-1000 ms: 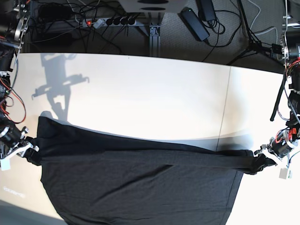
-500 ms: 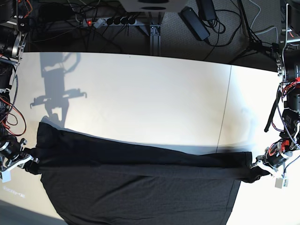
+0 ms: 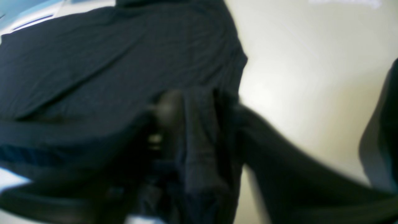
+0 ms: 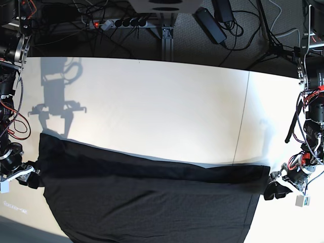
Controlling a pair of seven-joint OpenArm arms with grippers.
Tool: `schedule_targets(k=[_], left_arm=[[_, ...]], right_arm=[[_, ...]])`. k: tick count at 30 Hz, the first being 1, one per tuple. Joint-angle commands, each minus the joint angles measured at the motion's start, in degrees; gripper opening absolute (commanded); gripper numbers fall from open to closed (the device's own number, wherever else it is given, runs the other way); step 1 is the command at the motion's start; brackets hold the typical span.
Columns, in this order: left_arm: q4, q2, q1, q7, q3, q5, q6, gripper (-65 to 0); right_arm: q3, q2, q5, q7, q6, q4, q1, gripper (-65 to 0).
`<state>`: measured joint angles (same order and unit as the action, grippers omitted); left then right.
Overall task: Fold the T-shirt properly
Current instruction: 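Open both grippers and regrasp the folded edge, then pull the folded edge back with both grippers to flatten the shirt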
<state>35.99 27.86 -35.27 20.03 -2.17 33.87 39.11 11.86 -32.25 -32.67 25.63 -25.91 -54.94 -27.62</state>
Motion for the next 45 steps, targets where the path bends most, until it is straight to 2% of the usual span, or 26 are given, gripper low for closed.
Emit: schedule_targets(k=[1, 2, 3, 7, 9, 11, 12, 13, 15, 16, 21, 25, 28, 31, 33, 41, 42, 44, 45], left_arm=[[0.7, 0.4, -2.1, -1.4, 0.2, 0.8, 0.9, -28.7], [0.7, 0.2, -2.1, -1.4, 0.2, 0.7, 0.9, -28.7], [0.7, 0.0, -2.1, -1.4, 0.2, 0.5, 0.9, -28.7], [0.8, -0.5, -2.1, -1.6, 0.2, 0.0, 0.9, -28.8], [0.8, -0.5, -2.2, -2.1, 0.2, 0.1, 0.9, -29.0], [0.8, -0.6, -2.5, -2.1, 0.2, -0.1, 0.9, -34.3], [0.8, -0.6, -2.5, -2.0, 0.2, -0.4, 0.9, -40.1], [0.8, -0.7, -2.5, -2.0, 0.2, -0.8, 0.9, -47.9], [0.8, -1.2, -2.5, -2.0, 0.2, -2.6, 0.9, -62.6], [0.8, -1.6, -2.5, -2.0, 0.2, -3.5, 0.9, -65.0], [0.8, -4.3, -2.5, 1.2, 0.1, -8.4, 0.9, -65.0], [0.8, -6.6, -2.3, 6.0, -1.5, -10.8, -6.9, -65.0], [0.8, -7.6, -2.1, 8.6, -4.7, -14.1, -9.9, -65.0], [0.8, -7.7, -1.7, 9.8, -8.6, -15.5, -13.3, -65.0], [0.8, -7.7, -1.3, 9.9, -10.8, -15.6, -14.3, -65.0], [0.8, -7.5, -0.6, 12.0, -13.2, -15.5, -14.3, -65.0], [0.8, -7.1, -0.6, 12.0, -13.2, -15.5, -12.9, -65.0], [0.9, -6.9, -0.4, 12.0, -13.2, -15.0, -7.2, -65.0], [1.2, -6.9, -0.1, 12.0, -13.2, -15.0, -5.4, -65.0]], right_arm=[[0.4, -1.2, -0.2, -2.2, -3.9, -0.8, -1.7, -30.8], [0.4, -1.2, -0.1, -2.6, -3.9, -0.8, -1.8, -26.9], [0.4, -1.2, -0.1, -2.6, -3.9, -0.8, -1.8, -25.6], [0.4, -1.2, -0.9, -2.5, -3.9, -0.8, -2.4, -25.8], [0.4, -1.2, -3.5, -2.5, -3.9, -0.9, -2.4, -25.8], [0.4, -1.0, -5.3, -2.5, -3.9, -0.9, -2.5, -26.6], [0.4, -0.8, -5.3, -2.6, -3.9, -0.9, -2.5, -31.2], [0.4, -0.3, -5.2, -2.6, -4.0, -0.9, -2.5, -39.3], [0.4, 0.7, -4.8, -2.5, -3.9, -0.9, -2.5, -62.5], [0.4, 1.3, -3.2, -2.3, -4.0, -0.9, -2.4, -65.0], [0.4, 4.3, 7.1, -1.4, -3.9, 0.2, -2.4, -65.0], [0.4, 5.5, 10.5, -1.4, -3.9, 4.2, -2.3, -65.0], [0.4, 5.7, 12.4, -1.4, -3.9, 8.6, -2.3, -65.0], [0.4, 5.7, 12.3, -1.4, -3.9, 12.9, -1.9, -65.0], [0.4, 5.6, 12.1, -1.4, -3.9, 14.4, -0.9, -65.0], [0.4, 5.6, 9.1, -1.4, -3.9, 14.5, 2.4, -65.0], [0.4, 5.6, 8.8, -1.4, -3.9, 14.2, 2.4, -65.0], [0.4, 5.6, 8.1, 0.0, -4.0, 13.8, 2.4, -65.0], [0.4, 5.6, 7.5, 1.4, -3.9, 13.5, 2.4, -65.0]])
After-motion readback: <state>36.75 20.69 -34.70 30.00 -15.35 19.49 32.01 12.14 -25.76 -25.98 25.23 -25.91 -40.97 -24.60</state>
